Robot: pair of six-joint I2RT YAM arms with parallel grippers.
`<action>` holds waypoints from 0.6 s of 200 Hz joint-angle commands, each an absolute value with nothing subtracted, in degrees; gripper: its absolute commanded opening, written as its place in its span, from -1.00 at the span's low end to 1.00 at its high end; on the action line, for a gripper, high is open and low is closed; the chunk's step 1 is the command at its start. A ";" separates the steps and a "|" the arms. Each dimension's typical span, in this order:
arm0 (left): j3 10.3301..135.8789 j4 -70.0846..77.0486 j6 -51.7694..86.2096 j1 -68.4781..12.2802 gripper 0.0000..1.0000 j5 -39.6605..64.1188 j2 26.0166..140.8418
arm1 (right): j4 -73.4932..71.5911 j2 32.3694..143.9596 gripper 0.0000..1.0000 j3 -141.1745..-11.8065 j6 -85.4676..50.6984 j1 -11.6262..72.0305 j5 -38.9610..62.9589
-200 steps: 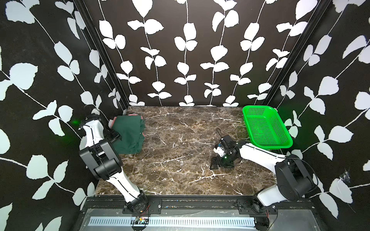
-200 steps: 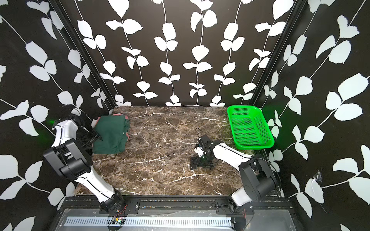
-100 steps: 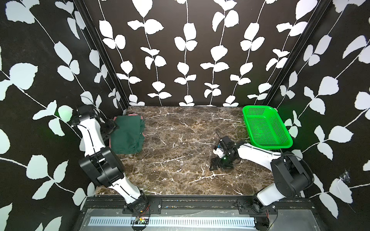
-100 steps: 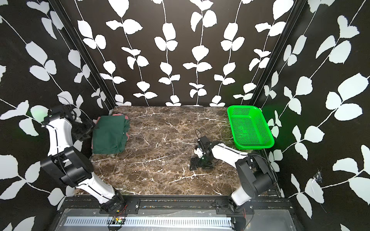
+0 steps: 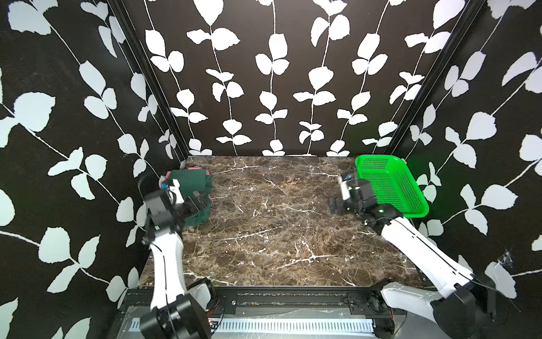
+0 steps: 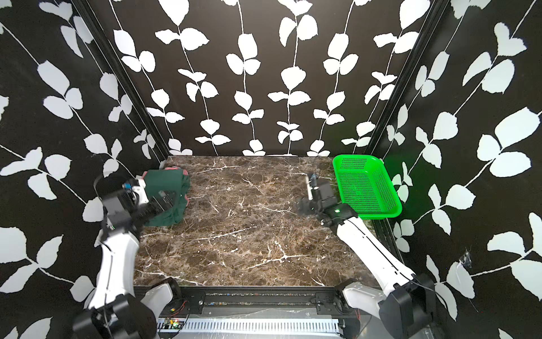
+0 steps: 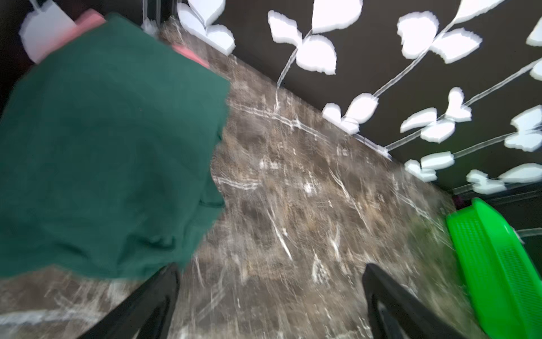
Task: Fold and stack t-shirts
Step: Reset both arms
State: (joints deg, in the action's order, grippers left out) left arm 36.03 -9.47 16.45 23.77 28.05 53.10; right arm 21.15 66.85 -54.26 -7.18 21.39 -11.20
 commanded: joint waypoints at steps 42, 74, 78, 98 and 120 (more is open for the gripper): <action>19.47 22.45 5.47 12.53 0.99 3.15 62.66 | -20.03 70.51 0.98 -30.61 -5.86 -5.45 4.25; 23.40 40.24 5.10 7.62 0.98 5.83 80.56 | -34.44 84.13 0.98 -29.35 -4.87 -5.51 7.63; 25.12 39.99 2.76 6.45 0.98 6.19 82.47 | -34.03 84.46 0.98 -29.79 -3.62 -5.37 8.14; 35.69 30.41 -3.83 3.42 0.98 11.05 90.78 | -34.05 88.33 0.98 -32.06 -2.01 -5.06 12.91; 35.32 30.53 -6.09 2.22 0.98 12.54 89.78 | -37.58 86.51 0.98 -28.76 -0.35 -3.48 9.19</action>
